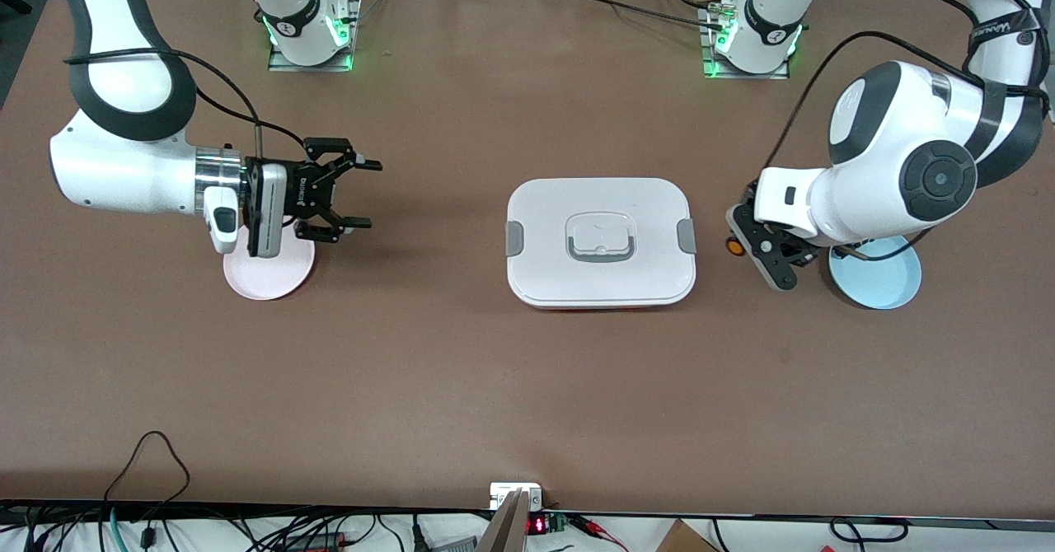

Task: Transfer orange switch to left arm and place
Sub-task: 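Open the right gripper and carry the switch away with the left gripper, then lower the orange switch into the blue dish with the left gripper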

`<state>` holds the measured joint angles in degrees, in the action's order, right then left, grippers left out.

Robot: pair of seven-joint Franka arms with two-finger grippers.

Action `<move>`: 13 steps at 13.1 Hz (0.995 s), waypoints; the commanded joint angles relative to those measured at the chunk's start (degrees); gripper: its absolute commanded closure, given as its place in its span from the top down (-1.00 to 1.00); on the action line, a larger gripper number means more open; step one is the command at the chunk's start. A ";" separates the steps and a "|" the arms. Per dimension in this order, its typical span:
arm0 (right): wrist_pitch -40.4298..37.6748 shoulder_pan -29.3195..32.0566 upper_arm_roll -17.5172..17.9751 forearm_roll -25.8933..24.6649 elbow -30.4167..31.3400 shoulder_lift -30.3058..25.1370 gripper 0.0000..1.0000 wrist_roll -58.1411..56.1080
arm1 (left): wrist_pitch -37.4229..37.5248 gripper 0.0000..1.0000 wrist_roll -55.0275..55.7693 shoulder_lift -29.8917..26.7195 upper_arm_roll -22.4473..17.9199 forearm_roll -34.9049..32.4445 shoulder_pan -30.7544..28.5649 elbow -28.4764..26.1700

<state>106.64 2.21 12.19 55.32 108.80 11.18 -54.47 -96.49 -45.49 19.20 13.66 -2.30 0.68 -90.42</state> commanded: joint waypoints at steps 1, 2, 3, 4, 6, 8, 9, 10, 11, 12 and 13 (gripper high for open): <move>0.06 0.52 0.65 -11.40 -2.96 -1.69 1.00 21.16 | 0.16 -0.55 -10.20 2.07 0.32 -7.00 -3.47 1.30; -0.63 0.43 0.73 -17.20 -4.20 -2.47 1.00 28.38 | -0.36 -0.55 -12.93 2.25 0.32 -9.37 -4.88 0.95; -1.86 0.17 0.73 -22.74 -4.64 -3.43 1.00 37.15 | -0.54 -0.55 -16.17 2.60 0.32 -11.65 -6.38 0.77; -2.74 0.17 0.73 -26.80 -4.65 -3.97 1.00 43.16 | -1.06 -0.53 -19.16 2.77 0.32 -14.81 -7.52 -0.53; -4.94 0.17 0.65 -38.72 -5.69 -4.15 1.00 51.01 | -4.30 -0.52 -24.26 2.60 0.32 -17.29 -11.56 -4.04; -6.87 0.08 0.73 -50.52 -6.23 -4.50 1.00 58.82 | -13.76 -0.52 -31.03 2.86 0.32 -20.35 -16.39 -9.22; -8.10 -0.01 0.73 -55.44 -6.40 -5.20 1.00 61.21 | -20.08 -0.52 -33.84 2.95 0.32 -22.20 -19.19 -12.73; -9.16 -0.10 0.73 -58.80 -7.19 -5.90 1.00 62.45 | -25.01 -0.50 -36.05 2.95 0.32 -23.27 -20.96 -15.63; -9.86 -0.01 0.73 -61.27 -8.68 -6.43 1.00 62.20 | -30.28 -0.50 -38.24 3.21 0.32 -25.89 -22.98 -18.27; -10.13 0.08 0.73 -62.86 -10.00 -6.52 1.00 62.11 | -34.51 -0.50 -39.48 4.26 0.32 -27.65 -25.09 -20.21; -9.35 0.86 0.21 -62.44 -11.05 -6.52 1.00 61.76 | -37.51 -0.50 -39.84 5.66 0.32 -27.76 -26.50 -21.19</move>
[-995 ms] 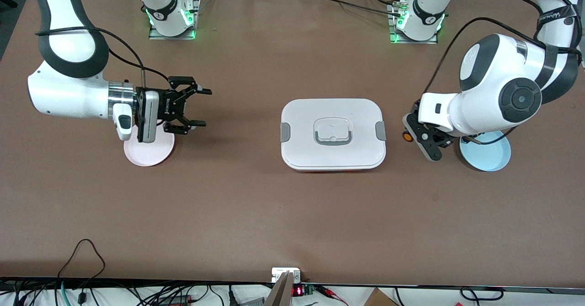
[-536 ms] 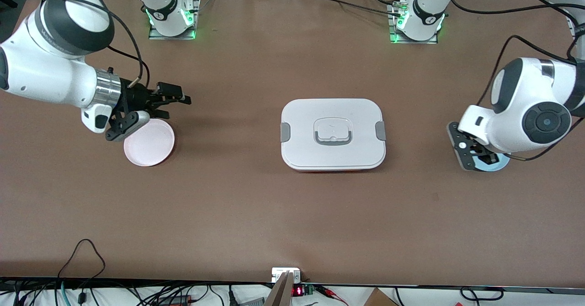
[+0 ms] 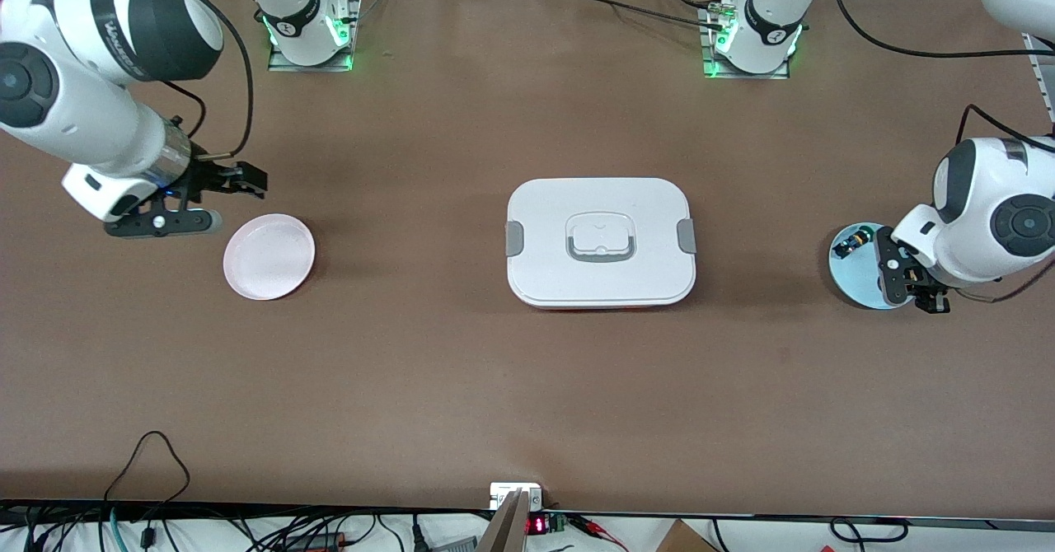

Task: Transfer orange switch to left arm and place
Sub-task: 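Lower the orange switch into the blue dish with the left gripper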

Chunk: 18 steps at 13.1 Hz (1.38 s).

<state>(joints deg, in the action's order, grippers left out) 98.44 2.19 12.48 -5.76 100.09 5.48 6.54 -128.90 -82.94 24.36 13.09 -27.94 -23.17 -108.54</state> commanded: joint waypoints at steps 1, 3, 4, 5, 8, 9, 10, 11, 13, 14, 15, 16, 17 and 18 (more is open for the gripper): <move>-0.18 1.58 -0.08 -1.44 -3.40 -0.74 1.00 -0.29 | -8.18 -0.50 -2.66 2.26 0.89 -2.21 -3.98 -3.34; 0.36 2.02 -0.08 -1.44 -6.39 -0.56 1.00 -2.75 | -12.58 -0.49 -3.72 4.55 0.89 -4.30 -4.25 -3.69; -0.43 1.94 -0.52 -1.36 -6.58 -0.65 1.00 -2.59 | -15.21 -0.50 -3.55 4.91 0.89 -5.71 -4.43 -4.91; -0.70 1.07 -3.13 -1.27 -6.75 -0.82 1.00 -2.50 | -16.63 -0.50 -3.37 5.09 0.89 -5.72 -5.39 -5.97; -1.75 -7.97 -15.69 2.05 -6.93 -0.91 1.00 -1.97 | -16.91 -0.46 -3.37 5.96 0.89 -5.81 -5.75 -6.16; -3.15 -8.34 -16.34 2.68 -6.84 -1.09 1.00 -1.80 | -16.91 -0.43 -3.37 6.23 0.80 -5.81 -5.84 -6.16; -3.68 -8.43 -16.26 2.69 -6.41 -1.96 1.00 -1.71 | -16.91 -0.31 -3.28 6.40 0.80 -5.81 -6.18 -6.16; -2.91 -8.43 -16.17 2.34 -4.75 -3.45 1.00 -1.80 | -16.82 0.06 -3.20 6.49 0.89 -5.81 -6.62 -6.16; 0.16 -8.52 -15.99 2.07 0.07 -6.00 1.00 -1.89 | -15.78 1.00 -3.20 5.97 0.97 -5.81 -6.46 -5.72; 1.83 -8.44 -15.99 2.16 1.93 -6.79 1.00 -2.58 | -13.51 1.00 -3.20 5.36 1.58 -5.72 -6.37 -5.11; 1.33 -8.35 -16.08 2.16 1.77 -6.89 1.00 -3.02 | -11.22 1.00 -3.02 4.66 1.76 -5.72 -6.28 -4.14; -0.16 -8.35 -16.17 2.33 1.25 -6.89 1.00 -4.42 | -8.85 1.00 -2.15 3.26 1.94 -4.94 -6.28 -4.05; -2.44 -8.26 -16.17 2.42 -0.32 -6.89 1.00 -7.48 | -5.87 1.00 -0.40 1.15 2.12 -4.58 -5.93 -3.96; -3.59 -8.17 -16.17 2.69 -1.55 -6.72 1.00 -9.34 | -2.53 1.00 0.05 -0.78 4.12 -3.54 -6.19 -3.35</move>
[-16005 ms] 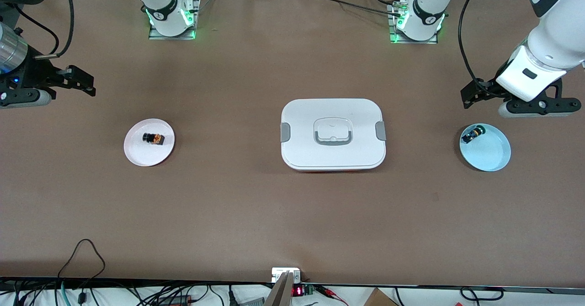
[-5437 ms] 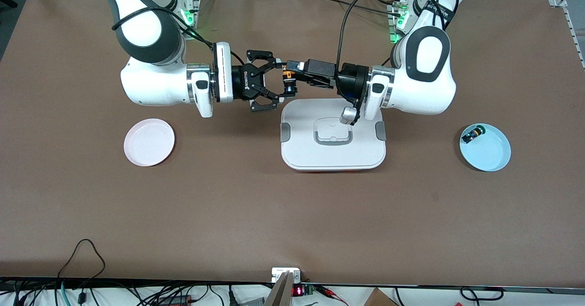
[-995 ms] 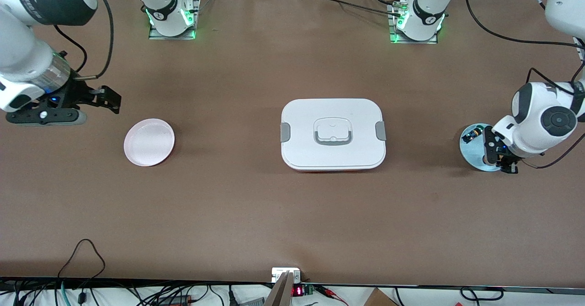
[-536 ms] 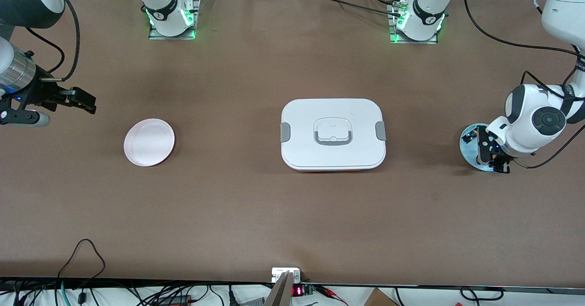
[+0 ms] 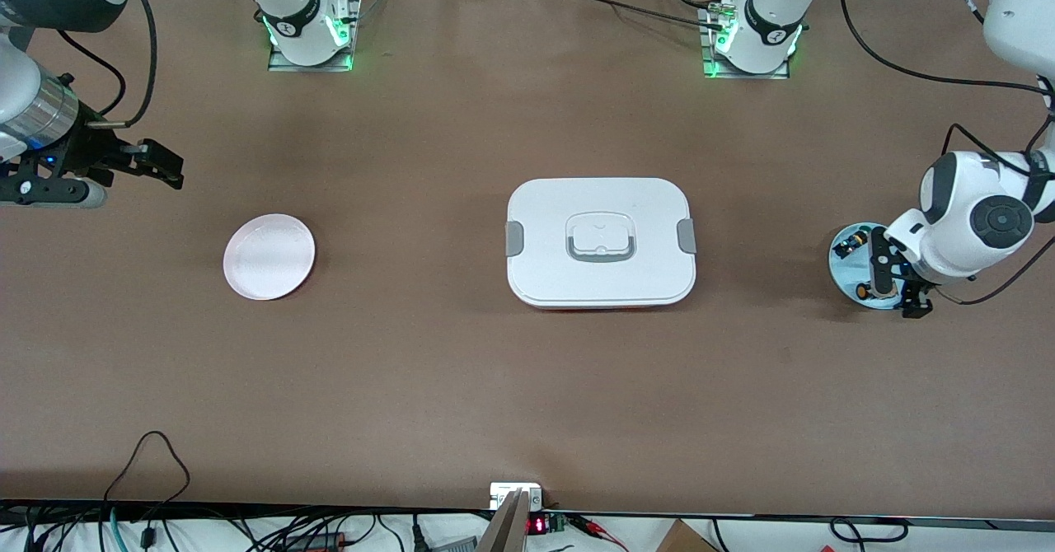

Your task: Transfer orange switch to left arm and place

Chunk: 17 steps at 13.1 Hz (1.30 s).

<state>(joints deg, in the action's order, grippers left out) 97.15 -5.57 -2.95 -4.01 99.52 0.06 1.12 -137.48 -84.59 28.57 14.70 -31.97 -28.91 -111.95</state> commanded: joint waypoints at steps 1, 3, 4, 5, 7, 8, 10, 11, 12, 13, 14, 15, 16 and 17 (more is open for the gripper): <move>-2.40 -0.49 -0.74 0.85 -1.43 -1.38 1.00 -3.84 | 10.00 1.00 1.71 -6.15 4.18 2.85 -1.05 1.71; -2.41 -0.58 -0.65 0.93 -1.52 -1.38 1.00 -3.67 | 22.19 1.00 2.50 -7.65 4.81 10.14 -0.45 7.85; -2.41 -0.58 -0.65 1.11 -1.61 -1.47 1.00 -2.54 | 27.30 1.00 3.02 -7.56 5.33 11.91 0.51 11.71; -2.93 -0.67 -0.56 1.46 -2.13 -1.38 1.00 0.35 | 32.66 1.00 5.03 -7.39 6.03 12.71 1.22 15.32; -3.37 -0.67 -0.56 2.08 -3.01 -1.38 1.00 2.75 | 42.25 1.00 14.23 -7.56 9.62 12.98 1.84 20.51; -3.46 -0.58 -0.65 2.16 -3.28 -1.38 1.00 0.40 | 47.17 1.00 19.06 -7.48 11.21 14.03 2.01 23.24; -3.46 -0.58 -0.65 2.17 -3.55 -1.38 1.00 -1.29 | 53.78 1.00 30.57 -7.39 13.76 16.13 3.15 26.59; -3.46 -0.58 -0.56 2.17 -3.72 -1.38 1.00 -1.38 | 56.33 1.00 37.93 -7.56 15.08 17.97 3.25 28.17; -3.63 -0.49 -0.65 2.17 -4.07 -1.38 1.00 -1.47 | 58.36 1.00 44.53 -7.65 15.96 18.95 3.25 29.93; -4.24 -0.41 -0.74 2.17 -4.60 -1.12 1.00 -2.25 | 59.16 1.00 50.43 -7.65 15.97 19.39 3.77 31.34; -4.60 -0.40 -0.74 2.17 -5.12 -1.03 1.00 -3.30 | 58.91 1.00 54.75 -8.78 15.10 19.83 6.38 31.26; -5.39 -0.40 -0.74 2.17 -5.22 -1.03 1.00 -3.40 | 58.38 1.00 59.06 -10.53 12.57 20.62 8.93 30.91; -6.26 -0.23 -1.00 2.17 -5.65 -1.03 1.00 -3.58 | 56.81 1.00 66.41 -12.47 9.24 22.28 12.27 30.39; -6.79 -0.14 -1.09 2.25 -6.00 -1.03 1.00 -4.19 | 52.45 1.00 74.32 -15.10 5.72 24.04 14.82 27.77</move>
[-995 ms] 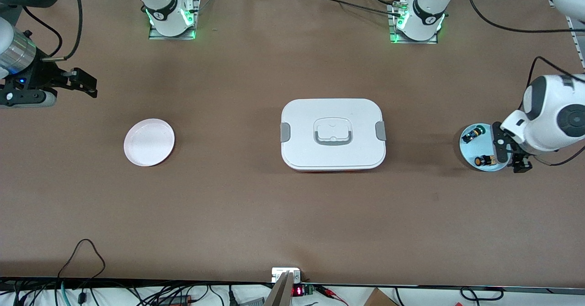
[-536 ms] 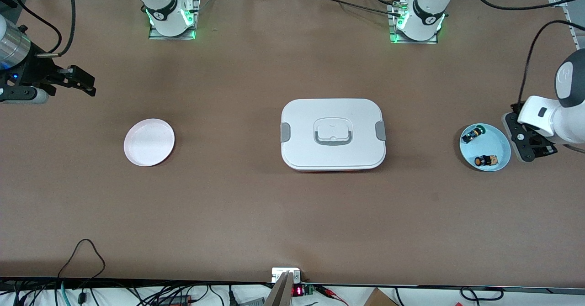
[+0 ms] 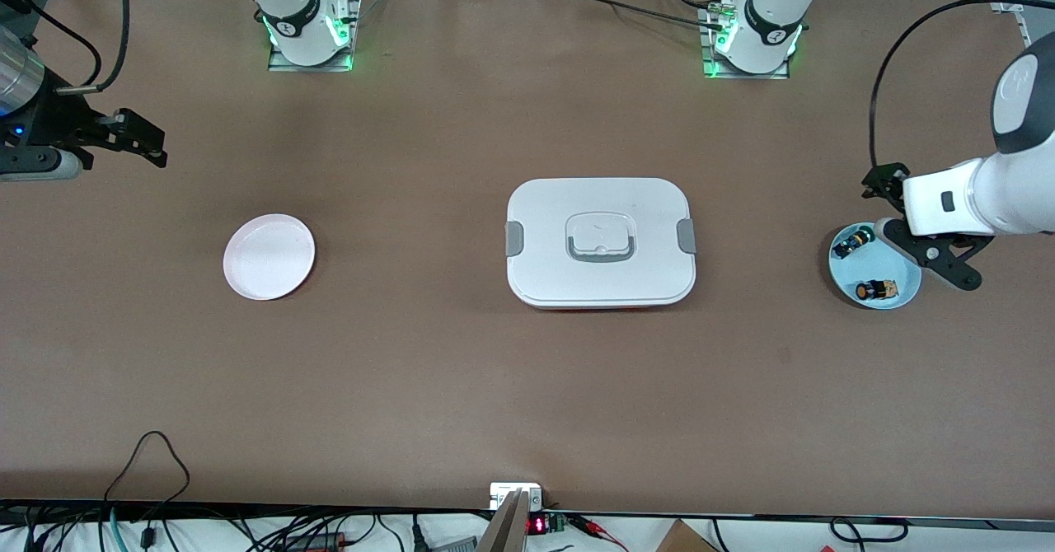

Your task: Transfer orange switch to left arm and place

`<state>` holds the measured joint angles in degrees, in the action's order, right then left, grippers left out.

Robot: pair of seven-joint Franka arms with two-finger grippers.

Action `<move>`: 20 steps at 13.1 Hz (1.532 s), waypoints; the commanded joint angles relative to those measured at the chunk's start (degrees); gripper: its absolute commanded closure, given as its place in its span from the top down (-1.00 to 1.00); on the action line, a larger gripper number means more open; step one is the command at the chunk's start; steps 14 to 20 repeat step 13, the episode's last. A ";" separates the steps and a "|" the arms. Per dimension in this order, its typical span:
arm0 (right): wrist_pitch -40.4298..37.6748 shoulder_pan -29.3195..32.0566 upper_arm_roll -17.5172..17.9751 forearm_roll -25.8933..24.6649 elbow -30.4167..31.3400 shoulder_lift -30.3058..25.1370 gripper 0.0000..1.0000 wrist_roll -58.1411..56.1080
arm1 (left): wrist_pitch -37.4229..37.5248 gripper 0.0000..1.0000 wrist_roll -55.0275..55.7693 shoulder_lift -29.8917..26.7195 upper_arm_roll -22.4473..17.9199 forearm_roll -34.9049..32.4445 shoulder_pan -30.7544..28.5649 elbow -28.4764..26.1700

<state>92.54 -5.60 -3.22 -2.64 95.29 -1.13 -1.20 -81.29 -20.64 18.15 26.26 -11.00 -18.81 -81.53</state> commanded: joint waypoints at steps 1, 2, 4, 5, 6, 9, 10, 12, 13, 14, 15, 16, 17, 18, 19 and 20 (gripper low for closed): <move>-2.36 -0.12 -0.83 0.88 -1.78 0.25 1.00 -2.22 | -9.79 1.00 16.89 -8.00 -9.88 6.57 7.45 -6.59; -2.45 -0.29 -0.74 0.88 -1.78 0.34 1.00 -2.22 | -13.86 1.00 21.30 -10.91 -13.92 9.12 10.69 -10.20; -2.36 -0.29 -0.65 0.79 -1.78 0.34 1.00 -2.22 | -19.67 1.00 26.78 -15.84 -22.79 9.68 19.56 -17.05; -2.45 -0.29 -0.65 0.88 -1.78 0.34 1.00 -2.22 | -21.09 1.00 26.53 -17.86 -25.19 9.68 21.60 -19.96; -2.45 -0.29 -0.65 0.79 -1.78 0.34 1.00 -2.22 | -21.37 1.00 26.36 -18.58 -25.47 9.68 21.80 -20.86; -2.45 -0.38 -0.56 0.79 -1.78 0.34 1.00 -2.31 | -19.88 1.00 24.61 -17.97 -24.95 9.15 20.92 -19.91; -2.45 -0.38 -0.56 0.88 -1.78 0.34 1.00 -2.31 | -19.27 1.00 22.86 -17.45 -25.12 9.24 20.83 -19.55; -2.45 -0.38 -0.48 0.79 -1.78 0.34 1.00 -2.31 | -16.81 1.00 23.36 -17.62 -24.86 9.15 20.74 -18.85; -2.45 -0.38 -0.56 0.79 -1.78 0.34 1.00 -2.31 | -16.97 1.00 23.19 -17.53 -24.86 9.06 20.74 -18.58; -2.45 -0.38 -0.56 0.79 -1.78 0.34 1.00 -2.31 | -16.97 1.00 23.19 -17.53 -24.86 9.06 20.74 -18.58; -2.45 -0.38 -0.56 0.79 -1.78 0.34 1.00 -2.31 | -16.97 1.00 23.19 -17.53 -24.86 9.06 20.74 -18.58; -2.45 -0.38 -0.56 0.79 -1.78 0.34 1.00 -2.31 | -16.97 1.00 23.19 -17.53 -24.86 9.06 20.74 -18.58; -2.45 -0.38 -0.56 0.79 -1.78 0.34 1.00 -2.31 | -16.97 1.00 23.19 -17.53 -24.86 9.06 20.74 -18.58; -2.45 -0.38 -0.56 0.79 -1.78 0.34 1.00 -2.31 | -16.97 1.00 23.19 -17.53 -24.86 9.06 20.74 -18.58; -2.45 -0.38 -0.56 0.79 -1.78 0.34 1.00 -2.31 | -16.97 1.00 23.19 -17.53 -24.86 9.06 20.74 -18.58; -2.45 -0.38 -0.56 0.79 -1.78 0.34 1.00 -2.31 | -16.97 1.00 23.19 -17.53 -24.86 9.06 20.74 -18.58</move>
